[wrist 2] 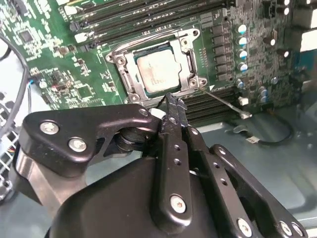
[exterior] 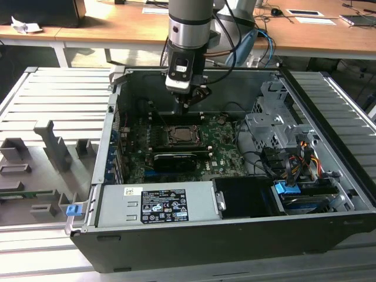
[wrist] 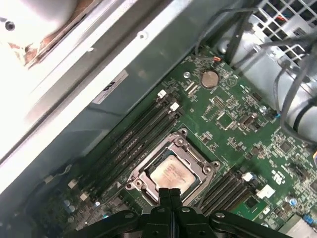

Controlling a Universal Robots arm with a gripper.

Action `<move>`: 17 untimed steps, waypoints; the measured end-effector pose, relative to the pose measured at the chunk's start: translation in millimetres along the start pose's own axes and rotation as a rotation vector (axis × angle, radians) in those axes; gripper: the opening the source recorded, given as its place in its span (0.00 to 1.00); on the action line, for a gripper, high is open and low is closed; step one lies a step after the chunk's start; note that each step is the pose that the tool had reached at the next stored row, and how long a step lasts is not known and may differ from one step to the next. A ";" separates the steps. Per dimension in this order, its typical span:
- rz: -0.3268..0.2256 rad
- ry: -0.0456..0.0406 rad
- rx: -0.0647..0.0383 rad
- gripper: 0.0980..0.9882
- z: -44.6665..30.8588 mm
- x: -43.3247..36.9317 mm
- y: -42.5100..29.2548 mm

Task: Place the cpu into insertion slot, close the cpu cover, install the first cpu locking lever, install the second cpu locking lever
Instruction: 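Install the first cpu locking lever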

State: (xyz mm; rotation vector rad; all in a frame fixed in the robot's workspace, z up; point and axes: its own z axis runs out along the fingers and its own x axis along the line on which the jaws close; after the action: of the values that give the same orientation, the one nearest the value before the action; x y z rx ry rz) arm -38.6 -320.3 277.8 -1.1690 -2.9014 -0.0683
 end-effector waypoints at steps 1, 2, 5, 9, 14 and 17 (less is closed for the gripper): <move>-0.013 0.0005 0.000 0.01 0.0 0.0 0.0; -0.028 0.0010 0.001 0.01 0.0 0.0 0.0; -0.065 0.0023 0.002 0.01 0.0 0.0 0.0; -0.099 0.0035 0.003 0.01 0.0 0.0 0.0; -0.162 0.0058 0.005 0.01 0.0 0.0 0.0; -0.204 0.0073 0.006 0.01 0.0 0.0 0.0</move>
State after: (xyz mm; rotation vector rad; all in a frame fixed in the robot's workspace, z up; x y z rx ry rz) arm -38.6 -320.3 277.7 -0.8666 -3.0011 -0.0659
